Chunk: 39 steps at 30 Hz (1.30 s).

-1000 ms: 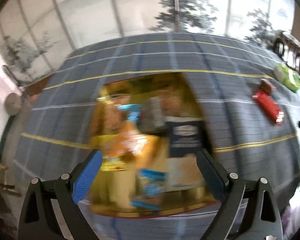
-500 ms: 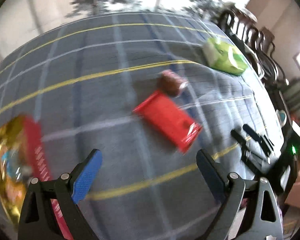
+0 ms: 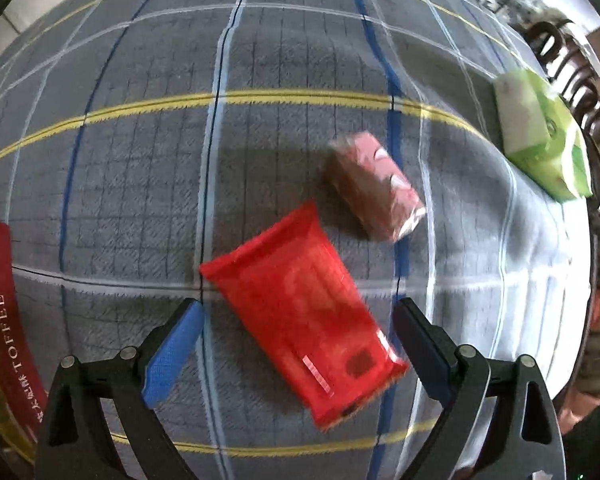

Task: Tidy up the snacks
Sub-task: 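Move the left tool toward the red packet on the tablecloth, then grasp the red packet with the left tool while the right tool grasps the pink wrapped candy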

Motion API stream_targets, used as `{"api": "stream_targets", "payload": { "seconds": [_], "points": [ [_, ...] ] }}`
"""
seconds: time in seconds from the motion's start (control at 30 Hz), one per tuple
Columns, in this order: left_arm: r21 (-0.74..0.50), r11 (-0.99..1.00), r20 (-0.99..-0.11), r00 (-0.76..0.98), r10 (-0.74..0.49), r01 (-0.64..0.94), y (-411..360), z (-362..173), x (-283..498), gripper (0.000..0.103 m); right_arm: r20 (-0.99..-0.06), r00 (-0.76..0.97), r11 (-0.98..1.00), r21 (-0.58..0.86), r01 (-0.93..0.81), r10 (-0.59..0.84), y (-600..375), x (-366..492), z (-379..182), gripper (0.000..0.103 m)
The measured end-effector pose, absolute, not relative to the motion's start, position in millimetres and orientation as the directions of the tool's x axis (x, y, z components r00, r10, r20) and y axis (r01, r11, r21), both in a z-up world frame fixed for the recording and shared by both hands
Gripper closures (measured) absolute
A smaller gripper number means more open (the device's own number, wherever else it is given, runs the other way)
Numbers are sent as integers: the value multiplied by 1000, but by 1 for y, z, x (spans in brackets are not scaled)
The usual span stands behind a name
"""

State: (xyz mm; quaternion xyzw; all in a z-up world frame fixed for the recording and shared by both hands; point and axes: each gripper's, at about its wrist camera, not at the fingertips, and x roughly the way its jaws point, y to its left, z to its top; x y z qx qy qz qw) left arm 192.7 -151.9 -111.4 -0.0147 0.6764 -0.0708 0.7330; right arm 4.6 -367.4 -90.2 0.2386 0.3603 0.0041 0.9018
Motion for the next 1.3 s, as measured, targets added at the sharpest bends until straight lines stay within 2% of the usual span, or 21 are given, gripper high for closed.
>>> {"api": "stream_targets", "payload": {
  "seconds": [0.07, 0.17, 0.27, 0.33, 0.37, 0.4, 0.43, 0.67, 0.87, 1.07, 1.23, 1.3],
  "points": [
    [-74, 996, -994, 80, -78, 49, -159, -114, 195, 8, -641, 741, 867, 468, 170, 201, -372, 5, -92, 45],
    [-2, 1000, -997, 74, -2, -8, -169, -122, 193, 0, -640, 740, 867, 469, 165, 206, -371, 7, -93, 45],
    [-3, 995, -995, 99, 7, -100, -174, -118, 187, 0, -642, 739, 868, 468, 164, 206, -370, 7, -93, 44],
    [-9, 994, -993, 115, 4, -112, -176, -114, 184, 5, -641, 738, 868, 469, 163, 208, -370, 7, -93, 44],
    [-9, 994, -990, 140, 6, -106, -178, -109, 182, 9, -641, 739, 868, 470, 163, 209, -370, 7, -92, 44],
    [-8, 995, -986, 165, 8, -97, -178, -103, 180, 30, -641, 739, 867, 471, 163, 209, -371, 7, -92, 44],
    [-7, 997, -979, 202, 10, -80, -180, -94, 175, 61, -640, 739, 866, 472, 163, 210, -371, 7, -92, 44],
    [-97, 993, -970, 215, -110, 71, -157, -78, 129, 64, -642, 738, 866, 472, 167, 207, -371, 7, -92, 44],
    [-59, 988, -963, 251, -94, 142, -101, -76, 87, 63, -684, 706, 890, 421, 173, 186, -363, 15, -88, 44],
    [-68, 989, -955, 277, -103, 131, -57, -72, 76, 63, -642, 715, 911, 412, 18, 276, -338, 48, -66, 44],
    [-61, 988, -949, 298, -102, 145, -50, -69, 73, 63, -640, 686, 935, 297, -194, 345, -289, 103, -54, 44],
    [-62, 986, -948, 301, -106, 152, -51, -70, 78, 63, -668, 669, 945, 230, -231, 326, -269, 124, -57, 44]
  ]
}}
